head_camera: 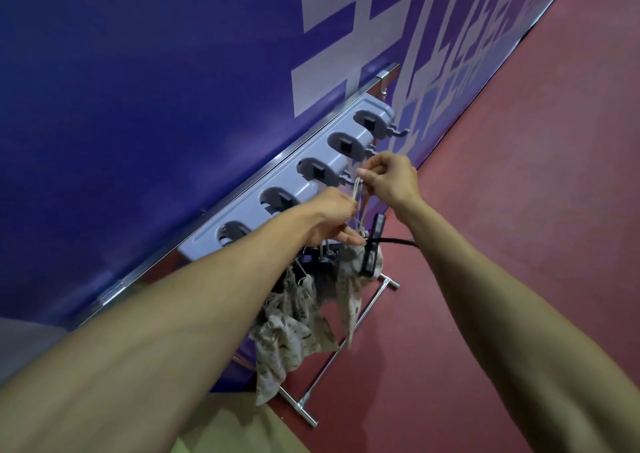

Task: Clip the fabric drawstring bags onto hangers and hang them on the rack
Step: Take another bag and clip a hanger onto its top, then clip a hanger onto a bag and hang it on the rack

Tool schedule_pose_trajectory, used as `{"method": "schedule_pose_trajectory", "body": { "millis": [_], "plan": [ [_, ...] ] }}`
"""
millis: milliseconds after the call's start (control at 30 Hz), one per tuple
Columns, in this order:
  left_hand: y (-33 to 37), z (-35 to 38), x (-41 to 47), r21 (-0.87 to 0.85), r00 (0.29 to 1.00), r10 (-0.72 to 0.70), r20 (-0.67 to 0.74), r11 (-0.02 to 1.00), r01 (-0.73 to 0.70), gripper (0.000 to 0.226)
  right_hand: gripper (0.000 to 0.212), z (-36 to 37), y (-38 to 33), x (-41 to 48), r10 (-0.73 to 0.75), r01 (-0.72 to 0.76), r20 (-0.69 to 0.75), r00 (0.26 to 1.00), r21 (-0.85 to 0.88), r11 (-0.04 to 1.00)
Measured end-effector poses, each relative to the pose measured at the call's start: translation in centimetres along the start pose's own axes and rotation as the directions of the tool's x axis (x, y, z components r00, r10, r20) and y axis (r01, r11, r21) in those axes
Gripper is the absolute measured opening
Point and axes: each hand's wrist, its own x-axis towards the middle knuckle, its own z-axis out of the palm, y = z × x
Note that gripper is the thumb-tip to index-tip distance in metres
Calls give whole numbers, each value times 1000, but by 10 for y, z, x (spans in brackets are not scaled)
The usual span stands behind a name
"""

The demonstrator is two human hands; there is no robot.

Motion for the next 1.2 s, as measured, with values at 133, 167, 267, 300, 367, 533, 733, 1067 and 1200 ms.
{"method": "schedule_pose_trajectory", "body": {
  "millis": [133,167,267,300,367,533,733,1067,1200],
  "plan": [
    [4,-1,9,-39,996,-85,-4,996,85,48,9,10,0,10,51,-52,3,999,38,998],
    [6,-1,8,-32,996,-94,-2,995,94,48,13,11,0,12,77,-77,4,997,59,995],
    [6,-1,3,1,997,-81,-6,997,81,47,21,13,5,14,177,-184,57,983,142,973],
    [4,-1,0,7,998,-67,-8,998,67,47,21,14,8,13,207,-216,72,976,163,963],
    [1,-1,-5,1,999,-28,-23,1000,28,46,19,17,12,10,239,-249,73,968,171,953],
    [-8,-11,-30,-50,974,122,-193,990,-134,43,10,10,2,-2,236,-233,-45,971,66,970],
    [-23,-42,-97,-54,898,229,-375,962,-267,33,29,3,-69,-59,-48,40,-76,996,-106,994],
    [-108,-114,-290,-103,695,142,-705,949,-299,21,12,86,-185,-199,-298,382,515,804,-65,922],
    [-161,-128,-369,-135,608,74,-791,947,-291,20,13,124,-223,-278,-353,485,666,658,-16,874]
  ]
}}
